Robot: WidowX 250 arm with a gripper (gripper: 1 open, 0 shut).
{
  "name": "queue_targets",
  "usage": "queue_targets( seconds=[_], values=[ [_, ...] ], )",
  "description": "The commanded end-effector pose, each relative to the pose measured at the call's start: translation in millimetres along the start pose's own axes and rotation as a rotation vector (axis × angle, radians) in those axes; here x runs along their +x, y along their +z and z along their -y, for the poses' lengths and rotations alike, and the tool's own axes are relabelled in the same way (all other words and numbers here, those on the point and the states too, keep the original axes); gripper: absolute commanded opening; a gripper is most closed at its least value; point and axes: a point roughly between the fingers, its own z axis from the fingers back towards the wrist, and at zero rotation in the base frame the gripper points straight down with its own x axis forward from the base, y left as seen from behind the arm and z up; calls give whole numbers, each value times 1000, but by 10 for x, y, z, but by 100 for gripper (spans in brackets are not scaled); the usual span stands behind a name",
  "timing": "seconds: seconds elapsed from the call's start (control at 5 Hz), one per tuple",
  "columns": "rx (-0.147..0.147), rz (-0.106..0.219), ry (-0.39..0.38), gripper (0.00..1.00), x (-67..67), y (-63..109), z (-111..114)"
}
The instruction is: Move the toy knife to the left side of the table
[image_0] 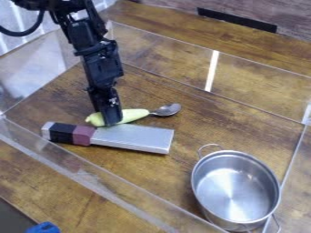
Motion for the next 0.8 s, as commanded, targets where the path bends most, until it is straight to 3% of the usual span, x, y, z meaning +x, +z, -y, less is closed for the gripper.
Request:
queue_targets(
  seconds=[0.0,0.2,0.6],
  values=[
    [22,15,-57,0,49,93,-67],
    [8,-1,-125,0,98,58,-48],
    [8,19,-76,0,22,254,-53]
  ],
)
